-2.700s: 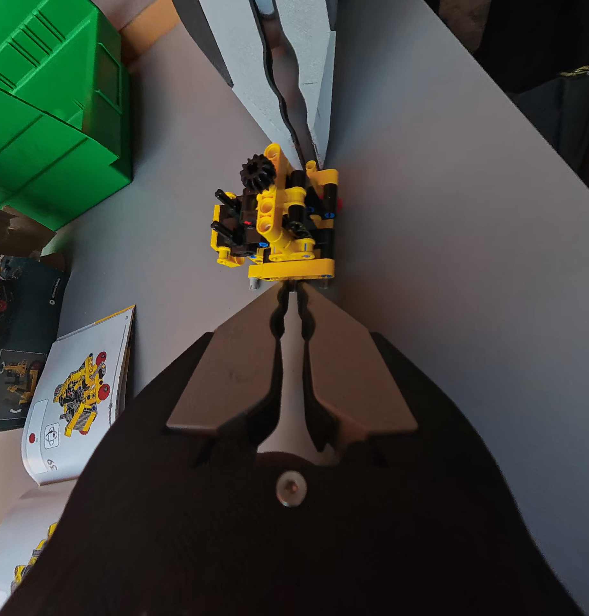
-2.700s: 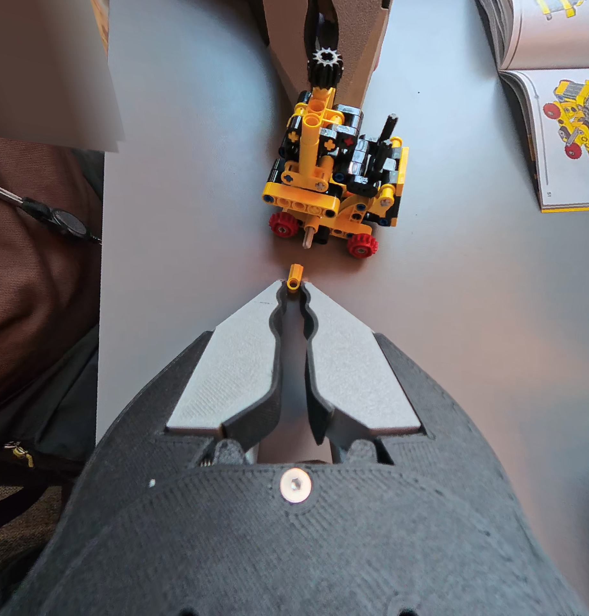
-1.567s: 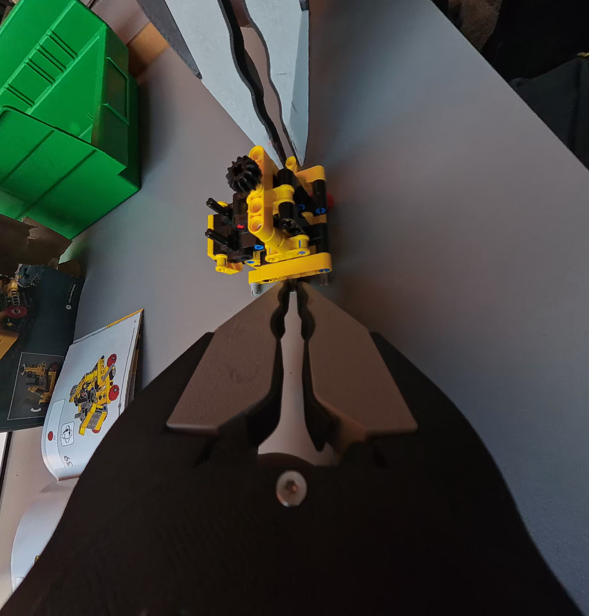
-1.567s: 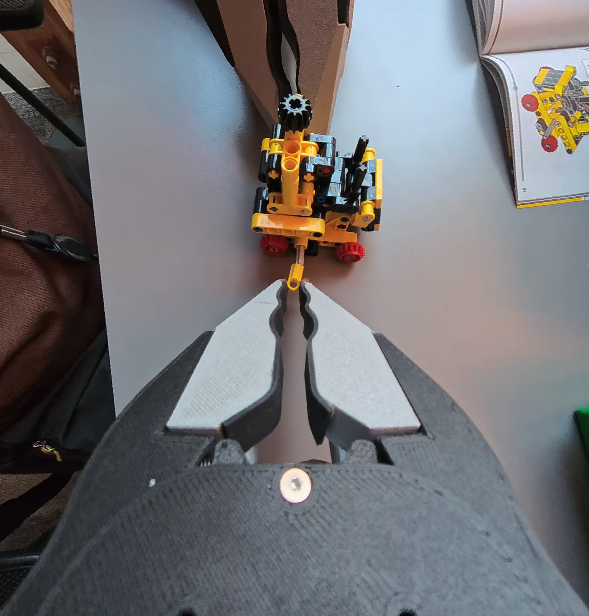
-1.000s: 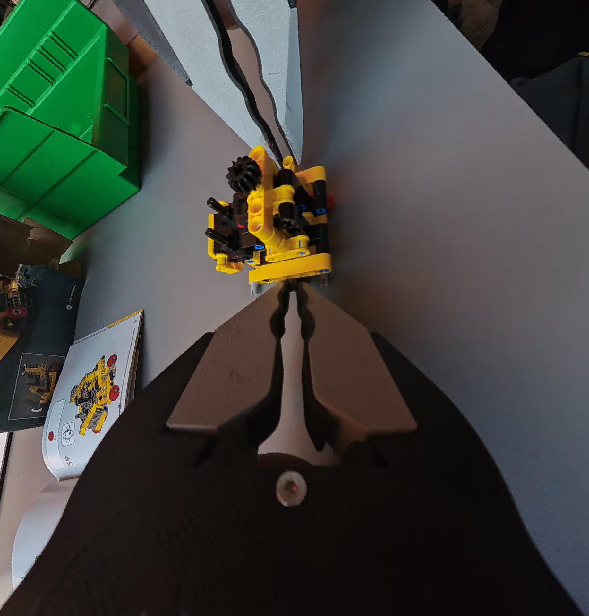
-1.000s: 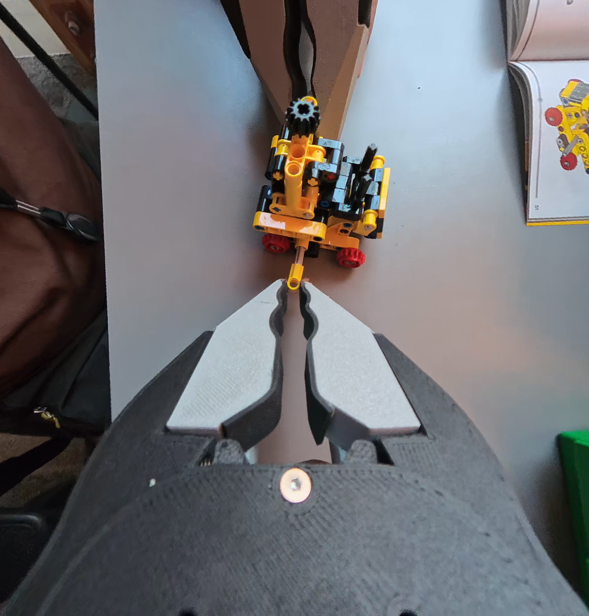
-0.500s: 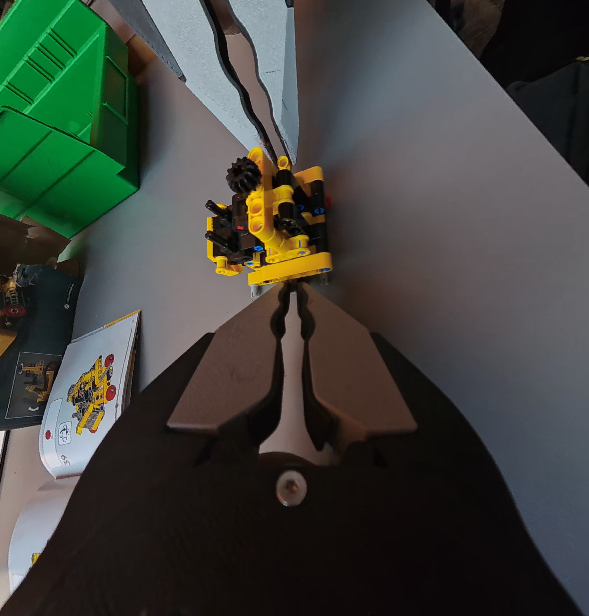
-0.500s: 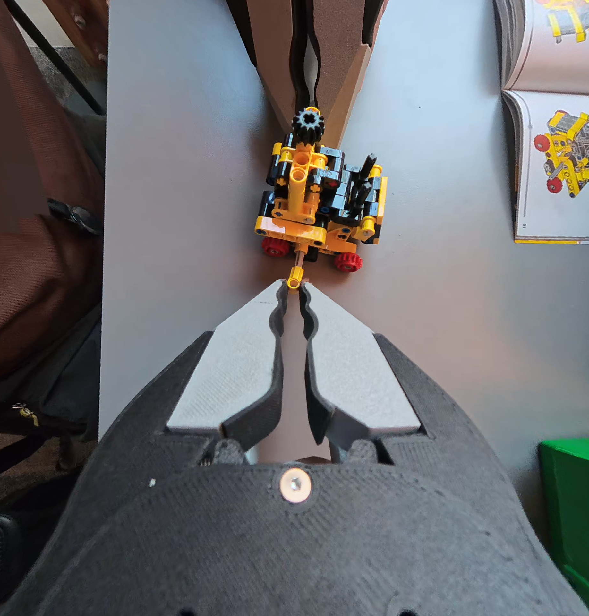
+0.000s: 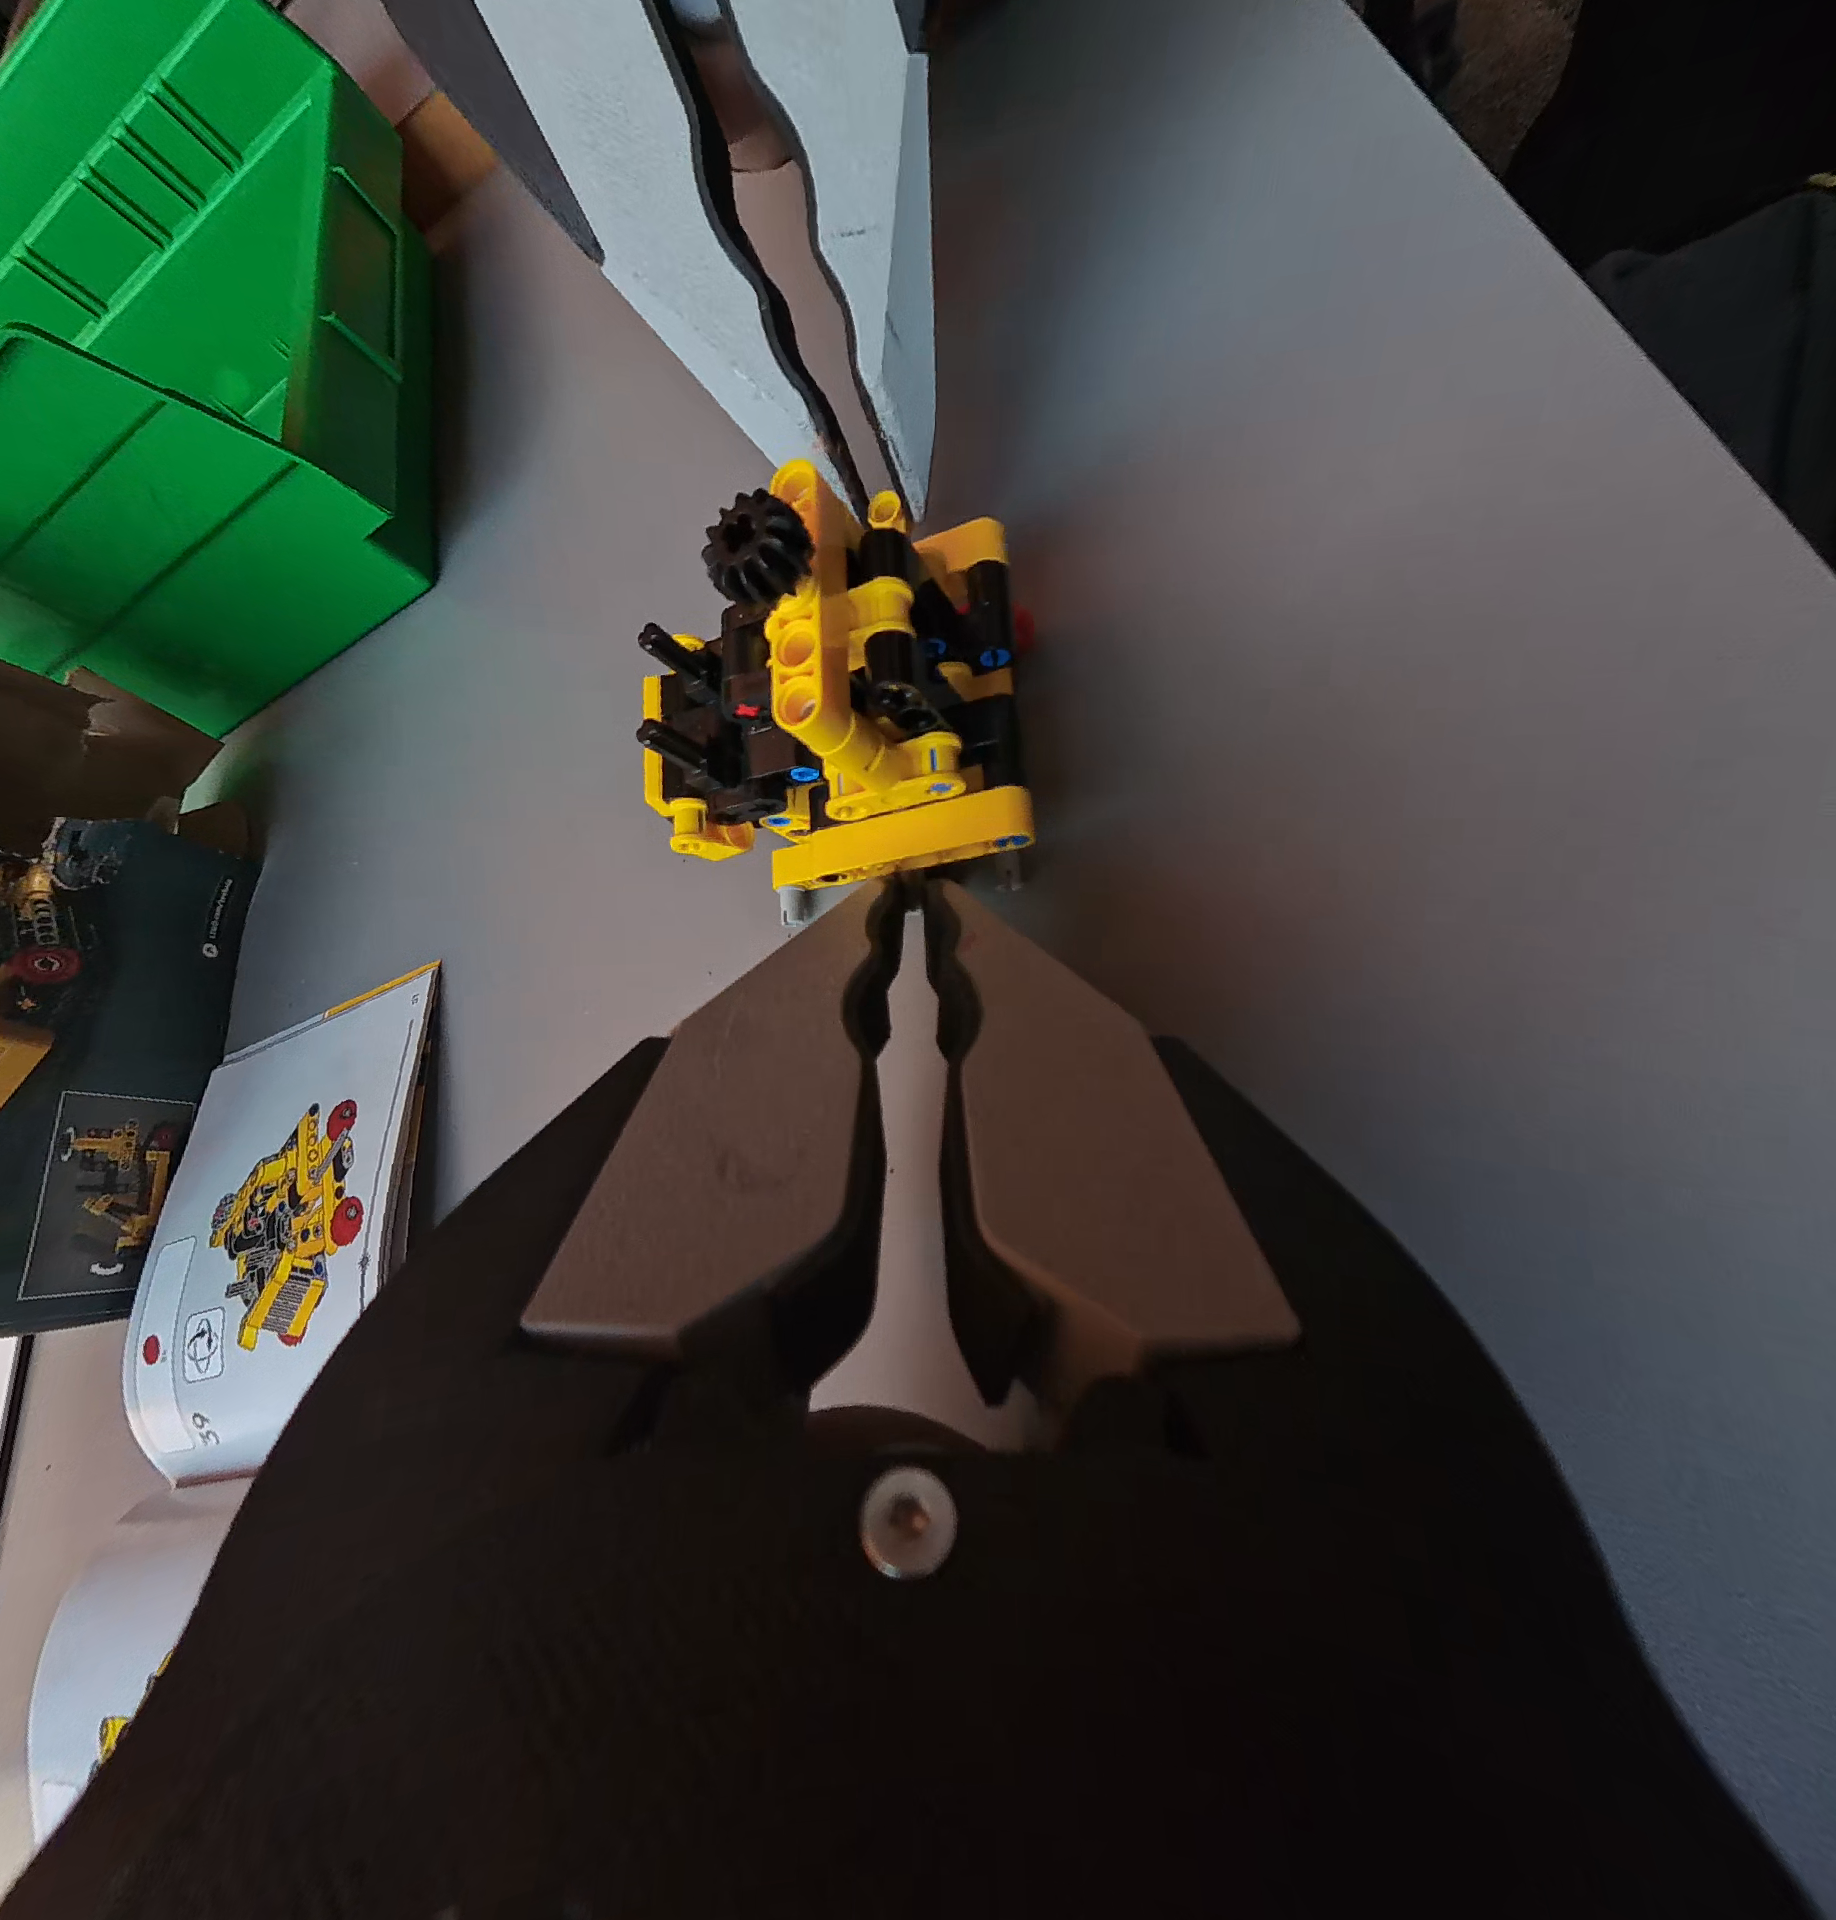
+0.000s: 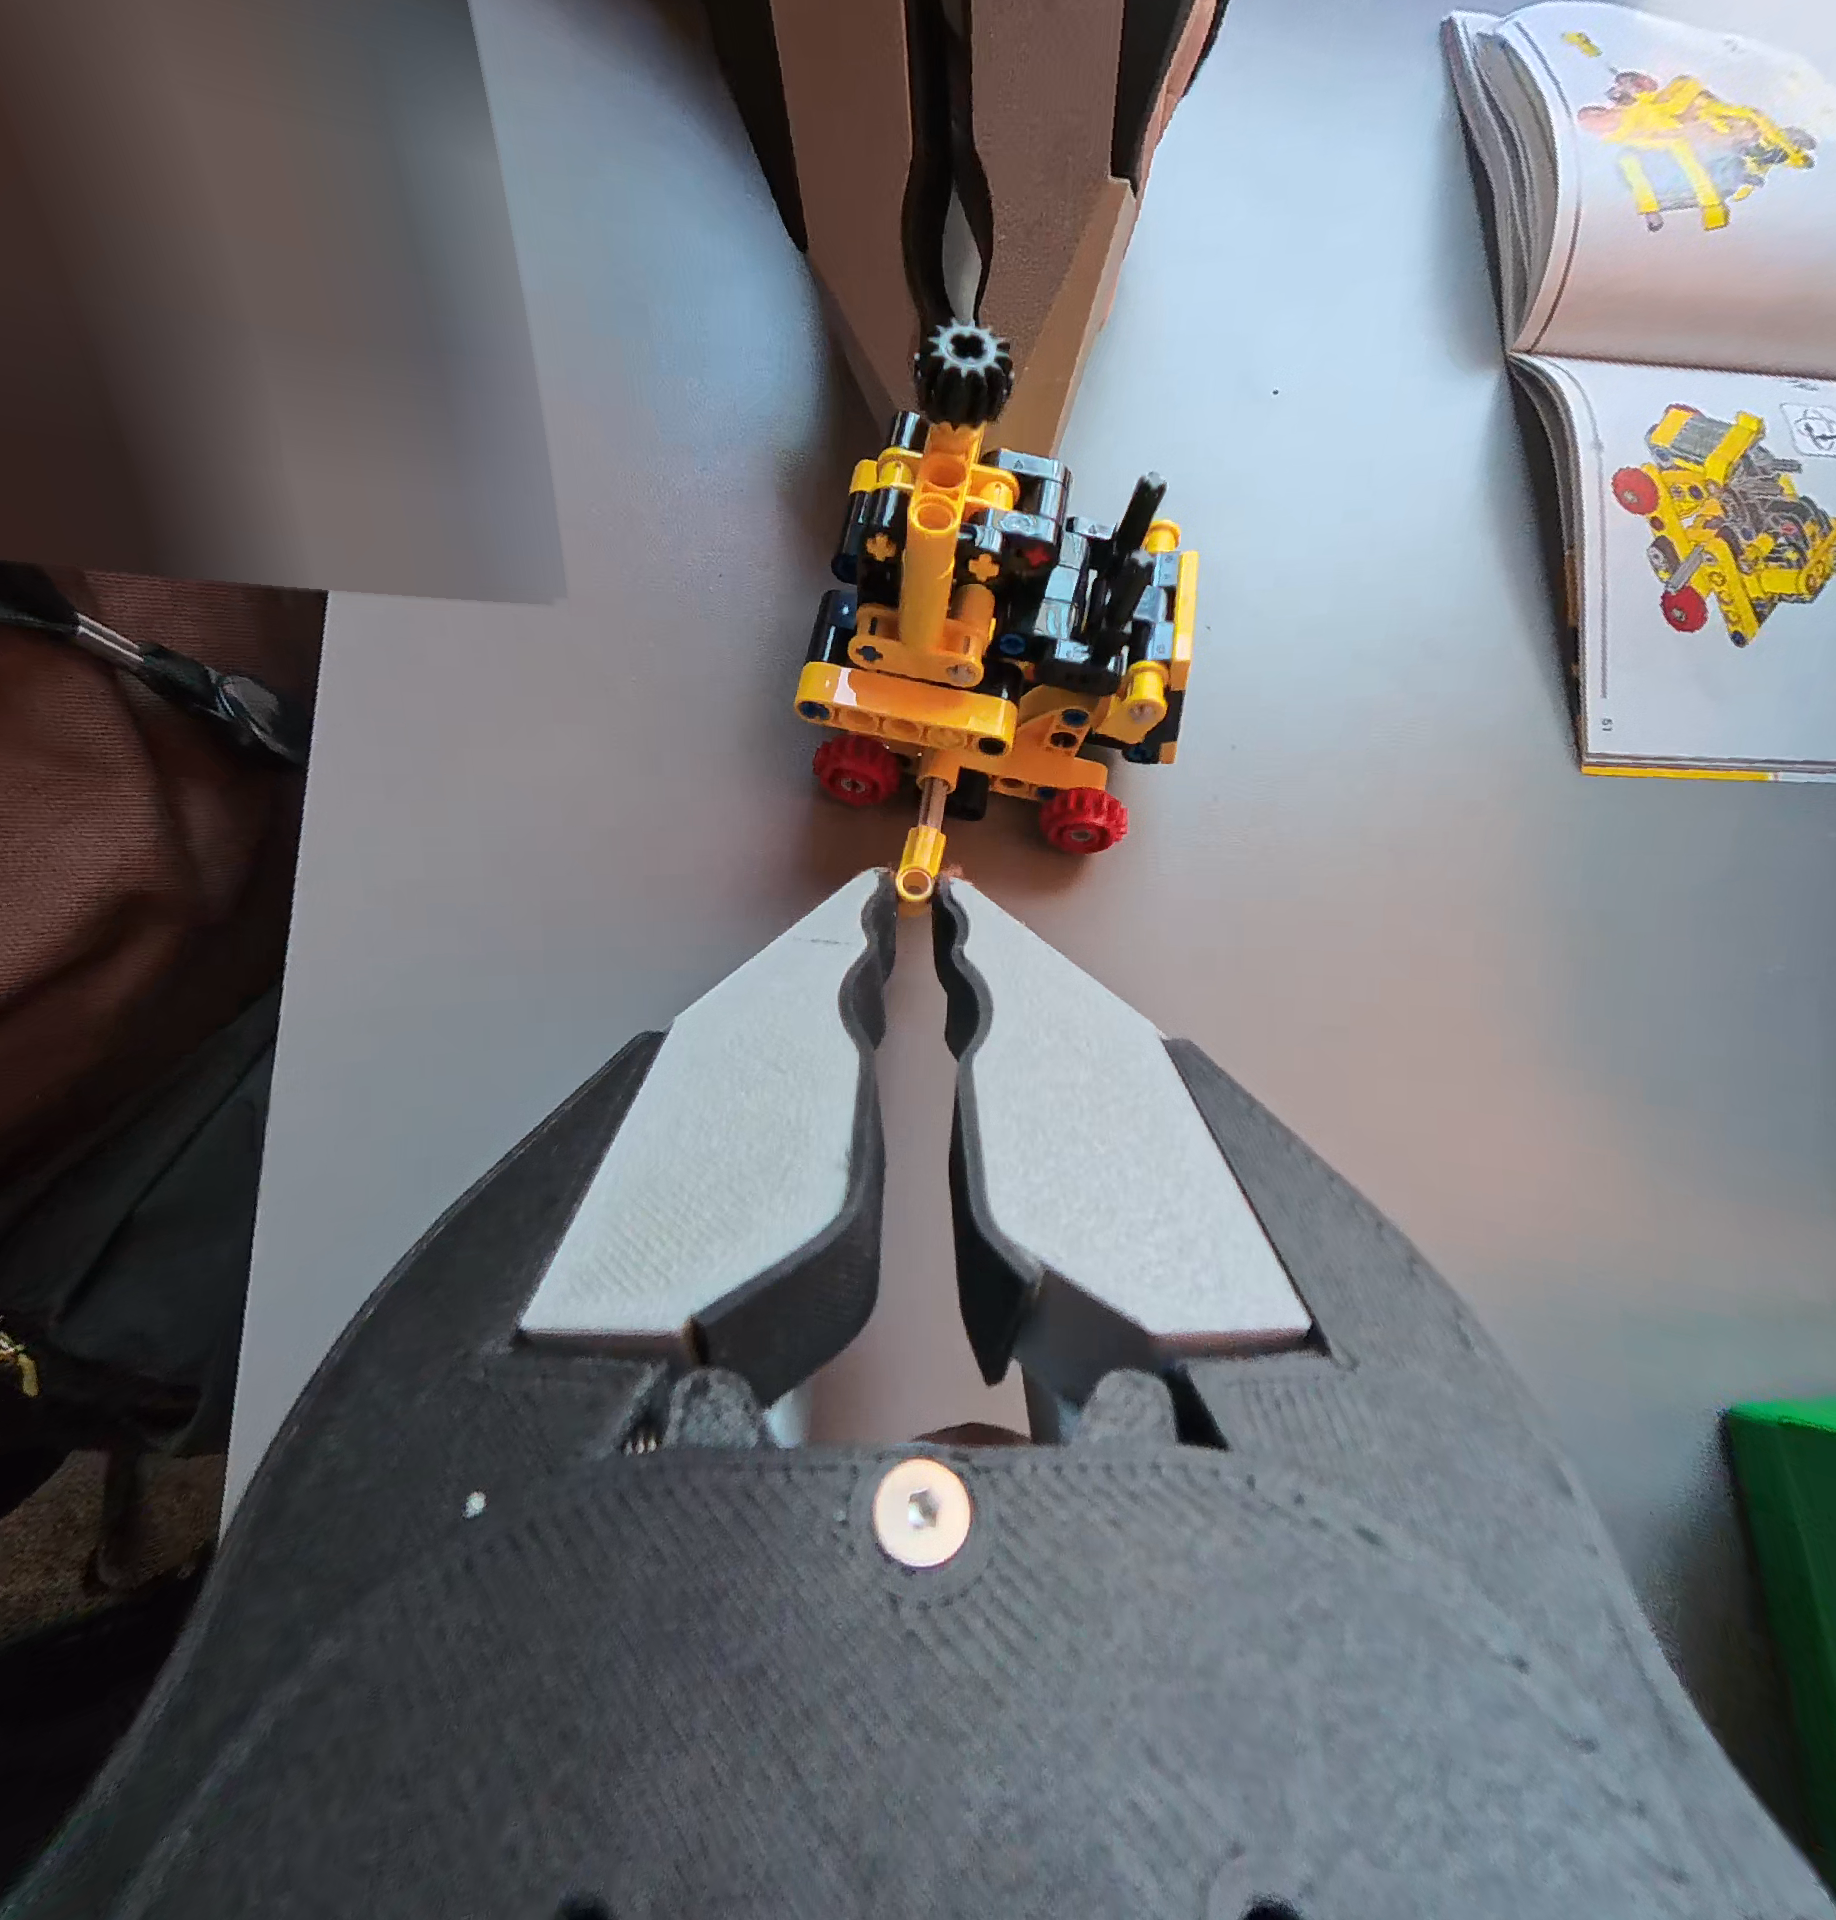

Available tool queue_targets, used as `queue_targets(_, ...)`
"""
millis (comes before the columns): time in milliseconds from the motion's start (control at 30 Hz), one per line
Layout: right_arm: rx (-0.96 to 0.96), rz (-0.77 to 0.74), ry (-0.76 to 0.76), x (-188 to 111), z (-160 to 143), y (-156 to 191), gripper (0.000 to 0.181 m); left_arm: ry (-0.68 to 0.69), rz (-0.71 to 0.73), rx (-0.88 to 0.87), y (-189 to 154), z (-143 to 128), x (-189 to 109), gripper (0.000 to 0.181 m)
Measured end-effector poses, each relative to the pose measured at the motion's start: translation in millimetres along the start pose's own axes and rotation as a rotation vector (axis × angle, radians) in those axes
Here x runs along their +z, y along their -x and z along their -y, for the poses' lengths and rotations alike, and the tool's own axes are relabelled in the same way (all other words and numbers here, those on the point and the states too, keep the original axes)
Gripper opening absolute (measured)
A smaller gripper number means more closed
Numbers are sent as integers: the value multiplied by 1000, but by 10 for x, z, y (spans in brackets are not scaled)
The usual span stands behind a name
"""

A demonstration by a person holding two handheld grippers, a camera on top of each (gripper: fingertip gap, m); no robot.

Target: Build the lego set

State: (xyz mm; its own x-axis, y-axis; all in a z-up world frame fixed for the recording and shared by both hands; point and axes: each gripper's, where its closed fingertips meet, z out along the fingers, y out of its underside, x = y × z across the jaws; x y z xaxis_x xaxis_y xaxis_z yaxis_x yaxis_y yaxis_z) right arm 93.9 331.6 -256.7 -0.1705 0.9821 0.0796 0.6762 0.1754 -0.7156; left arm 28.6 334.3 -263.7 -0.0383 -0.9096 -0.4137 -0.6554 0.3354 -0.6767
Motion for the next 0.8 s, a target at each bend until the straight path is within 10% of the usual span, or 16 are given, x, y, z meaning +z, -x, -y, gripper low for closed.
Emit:
queue_targets(33, 3, 0, 0, 8, -11, -1, 4, 0, 0, 1, -1, 1, -1, 0)
queue_targets(800, -16, -51, 42, -20, 3, -66, 4, -4, -1, 8, -14, 10, -1, 1)
